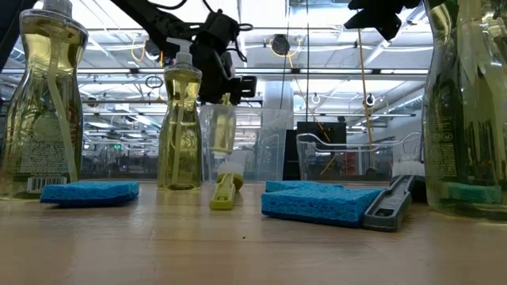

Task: Pick & Place Kitchen Sink Supplies
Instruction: Put the liquid dishwashing soap into the middle transparent bin

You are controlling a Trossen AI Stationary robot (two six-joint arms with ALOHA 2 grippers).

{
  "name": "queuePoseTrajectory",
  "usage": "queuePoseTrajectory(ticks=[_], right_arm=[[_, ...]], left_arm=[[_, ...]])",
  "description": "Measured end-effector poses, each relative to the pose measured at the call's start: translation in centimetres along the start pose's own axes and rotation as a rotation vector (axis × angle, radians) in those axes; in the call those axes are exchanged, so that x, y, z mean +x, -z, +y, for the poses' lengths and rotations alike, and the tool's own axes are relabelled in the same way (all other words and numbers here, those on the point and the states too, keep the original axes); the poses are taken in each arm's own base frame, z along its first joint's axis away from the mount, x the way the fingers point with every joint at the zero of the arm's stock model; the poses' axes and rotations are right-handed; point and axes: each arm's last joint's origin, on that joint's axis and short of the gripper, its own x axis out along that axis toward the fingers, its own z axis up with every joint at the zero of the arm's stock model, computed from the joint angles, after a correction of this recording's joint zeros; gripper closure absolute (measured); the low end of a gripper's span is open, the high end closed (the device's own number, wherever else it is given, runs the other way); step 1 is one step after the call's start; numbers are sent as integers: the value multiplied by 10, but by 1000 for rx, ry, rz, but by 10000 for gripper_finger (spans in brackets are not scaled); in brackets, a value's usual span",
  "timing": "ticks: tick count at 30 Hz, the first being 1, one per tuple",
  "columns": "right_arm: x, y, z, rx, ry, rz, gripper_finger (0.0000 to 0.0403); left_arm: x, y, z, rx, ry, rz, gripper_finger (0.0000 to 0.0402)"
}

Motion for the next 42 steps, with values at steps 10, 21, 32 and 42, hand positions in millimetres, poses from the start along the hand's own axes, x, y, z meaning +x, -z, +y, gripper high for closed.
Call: queuePoseTrajectory(ticks=[10,21,32,42], right_arm=[[0,0,0,8,0,2,236],[0,0,0,8,1,2,236],[0,0,0,26,0,1,236],[0,0,0,35,-1,-2,236]], left_arm=[[2,8,-1,-15,-37,17,198],[2,12,-1,25,-43,42,169],[1,12,-1,32,-40,41,147],[1,11,-2,44,-23,45,147]])
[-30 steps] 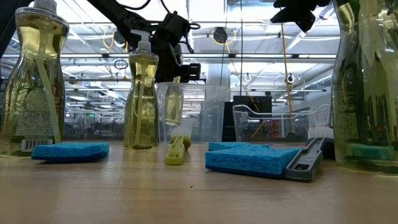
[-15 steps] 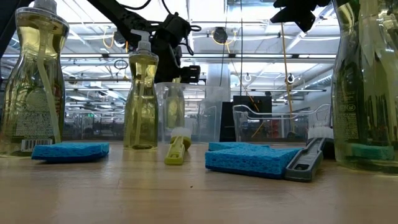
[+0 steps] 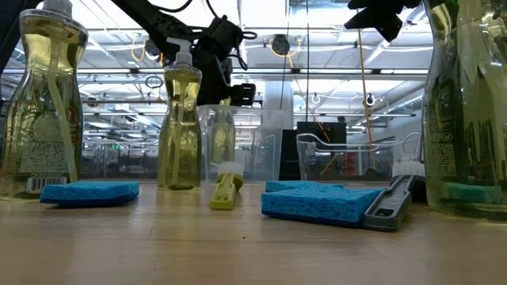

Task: Pick & Place Kitchen Sink Supplies
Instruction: Put the liquid dishwashing soap into the middle transparent bin

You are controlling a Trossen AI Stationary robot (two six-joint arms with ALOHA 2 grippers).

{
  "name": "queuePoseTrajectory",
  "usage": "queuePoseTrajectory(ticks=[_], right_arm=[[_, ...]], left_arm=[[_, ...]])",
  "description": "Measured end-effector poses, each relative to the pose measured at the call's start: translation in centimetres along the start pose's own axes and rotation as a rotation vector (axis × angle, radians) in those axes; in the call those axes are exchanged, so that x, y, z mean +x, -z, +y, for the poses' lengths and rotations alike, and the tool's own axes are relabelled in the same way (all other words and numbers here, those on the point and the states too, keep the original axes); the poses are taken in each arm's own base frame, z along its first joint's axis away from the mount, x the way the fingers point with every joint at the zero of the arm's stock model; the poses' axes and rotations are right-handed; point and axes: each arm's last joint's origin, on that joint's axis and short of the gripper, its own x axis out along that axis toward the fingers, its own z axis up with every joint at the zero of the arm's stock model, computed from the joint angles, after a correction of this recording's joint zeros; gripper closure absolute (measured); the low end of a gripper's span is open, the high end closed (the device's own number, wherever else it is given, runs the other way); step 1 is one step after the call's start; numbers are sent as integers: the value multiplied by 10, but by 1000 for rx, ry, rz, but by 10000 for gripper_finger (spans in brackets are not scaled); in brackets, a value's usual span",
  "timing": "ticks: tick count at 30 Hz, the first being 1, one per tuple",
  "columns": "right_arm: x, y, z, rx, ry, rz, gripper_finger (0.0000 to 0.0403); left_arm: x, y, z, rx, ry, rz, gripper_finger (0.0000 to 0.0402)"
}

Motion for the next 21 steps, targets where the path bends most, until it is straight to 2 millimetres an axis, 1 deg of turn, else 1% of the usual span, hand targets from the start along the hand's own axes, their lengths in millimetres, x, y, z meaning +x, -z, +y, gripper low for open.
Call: queuePoseTrajectory(ticks=[4,7,11,17,21], right_arm=[[0,0,0,0,0,0,236],[0,0,0,0,0,0,236],[0,0,0,1,0,-1,236],[0,-2,1,3,-6,-16,236],[0,-2,1,3,-7,-18,236]], left_arm=[[0,-2,-2,-45,66,1,147],[0,-7,-5,-81,134,-23,147],[-1,-11,-7,-85,182,-50,147],[0,-11,-8,-70,219,-41,147],[4,-6,-11,-73,225,-41,146]])
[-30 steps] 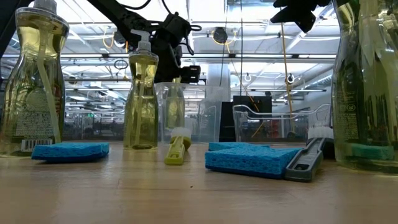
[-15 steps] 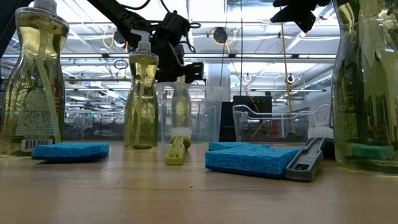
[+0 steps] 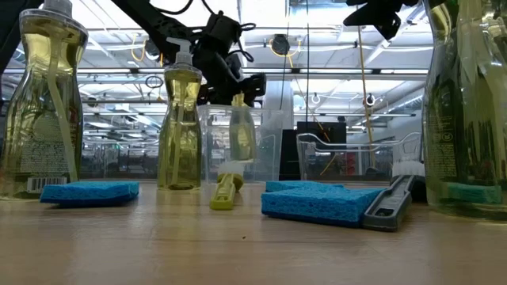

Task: Pick & Place Kitchen Sink Supplies
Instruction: Put the liquid dishwashing soap into the middle transparent bin

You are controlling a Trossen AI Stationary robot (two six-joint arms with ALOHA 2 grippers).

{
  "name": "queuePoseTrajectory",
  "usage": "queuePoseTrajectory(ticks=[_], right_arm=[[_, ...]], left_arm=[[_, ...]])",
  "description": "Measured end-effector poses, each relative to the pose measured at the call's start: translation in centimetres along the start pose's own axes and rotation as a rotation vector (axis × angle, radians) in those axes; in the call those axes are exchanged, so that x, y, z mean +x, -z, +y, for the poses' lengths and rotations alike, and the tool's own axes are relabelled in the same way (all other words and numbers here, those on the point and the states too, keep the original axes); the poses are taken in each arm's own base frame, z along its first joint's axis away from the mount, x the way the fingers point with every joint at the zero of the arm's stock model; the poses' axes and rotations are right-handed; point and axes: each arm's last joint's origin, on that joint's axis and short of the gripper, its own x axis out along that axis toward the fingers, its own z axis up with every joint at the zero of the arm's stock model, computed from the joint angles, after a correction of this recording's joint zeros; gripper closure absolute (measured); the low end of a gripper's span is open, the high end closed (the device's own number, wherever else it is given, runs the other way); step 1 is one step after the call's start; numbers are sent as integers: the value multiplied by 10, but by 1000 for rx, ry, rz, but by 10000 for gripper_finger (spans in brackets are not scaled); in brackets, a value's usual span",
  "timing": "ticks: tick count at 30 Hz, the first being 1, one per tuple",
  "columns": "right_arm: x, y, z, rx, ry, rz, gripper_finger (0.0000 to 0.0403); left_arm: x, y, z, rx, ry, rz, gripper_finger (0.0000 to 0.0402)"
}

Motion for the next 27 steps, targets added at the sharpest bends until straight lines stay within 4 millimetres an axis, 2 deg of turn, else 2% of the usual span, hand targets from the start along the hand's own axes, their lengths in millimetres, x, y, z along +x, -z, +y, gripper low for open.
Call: queuePoseTrajectory(ticks=[8,14,23,27], right_arm=[[0,0,0,0,-3,-2,236],[0,0,0,0,-3,-2,236],[0,0,0,-1,-3,-2,236],[0,0,0,-3,-2,-2,236]], left_arm=[[10,6,1,-18,-12,-19,146],[18,20,0,-9,-13,5,146],[19,20,-2,-12,15,3,145],[18,20,-2,-15,33,6,131]])
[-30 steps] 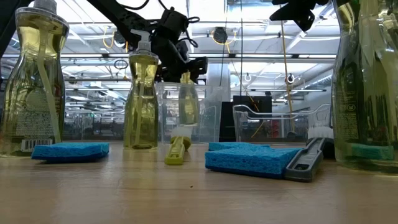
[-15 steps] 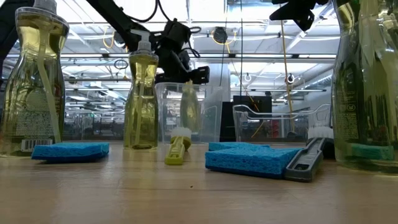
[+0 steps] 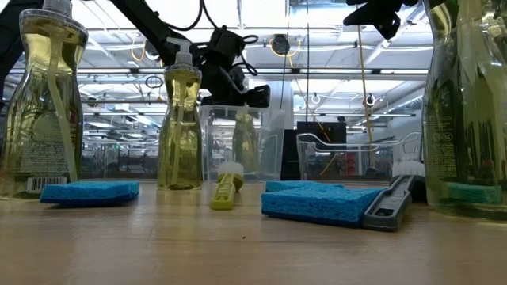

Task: Pick & Place Kitchen Sink Supplies
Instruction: Put the liquid dishwashing soap into the middle transparent bin

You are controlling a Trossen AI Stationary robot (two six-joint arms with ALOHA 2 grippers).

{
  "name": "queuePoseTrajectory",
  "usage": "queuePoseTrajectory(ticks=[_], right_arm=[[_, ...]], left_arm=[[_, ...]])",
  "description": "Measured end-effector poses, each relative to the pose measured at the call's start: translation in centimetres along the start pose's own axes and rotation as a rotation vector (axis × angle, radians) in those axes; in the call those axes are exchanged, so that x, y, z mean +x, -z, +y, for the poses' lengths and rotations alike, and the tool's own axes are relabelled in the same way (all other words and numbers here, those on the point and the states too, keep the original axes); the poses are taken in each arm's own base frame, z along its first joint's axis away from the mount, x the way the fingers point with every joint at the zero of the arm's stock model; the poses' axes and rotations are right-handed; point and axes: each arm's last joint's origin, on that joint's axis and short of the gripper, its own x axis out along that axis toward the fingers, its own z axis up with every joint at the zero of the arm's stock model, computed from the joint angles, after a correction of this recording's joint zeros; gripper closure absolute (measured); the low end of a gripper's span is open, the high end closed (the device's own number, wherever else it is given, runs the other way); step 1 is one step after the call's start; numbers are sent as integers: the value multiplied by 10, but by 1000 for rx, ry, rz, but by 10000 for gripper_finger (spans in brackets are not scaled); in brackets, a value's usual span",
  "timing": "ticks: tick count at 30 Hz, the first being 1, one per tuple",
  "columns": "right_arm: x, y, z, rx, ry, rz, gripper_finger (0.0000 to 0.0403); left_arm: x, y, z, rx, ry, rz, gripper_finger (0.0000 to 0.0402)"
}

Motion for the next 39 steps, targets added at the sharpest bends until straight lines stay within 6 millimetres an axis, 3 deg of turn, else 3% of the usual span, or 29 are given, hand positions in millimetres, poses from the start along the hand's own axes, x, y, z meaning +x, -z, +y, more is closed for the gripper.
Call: queuePoseTrajectory(ticks=[12,21,29,39], right_arm=[[0,0,0,0,-1,0,236],[0,0,0,1,-4,0,236],[0,0,0,-1,-4,1,236],[0,0,0,-57,-4,1,236]], left_arm=[[-3,-6,0,24,2,-16,38],[-22,-33,-3,144,29,-90,9],[-56,-71,0,227,48,-168,9],[-117,-124,8,234,-9,-309,9]])
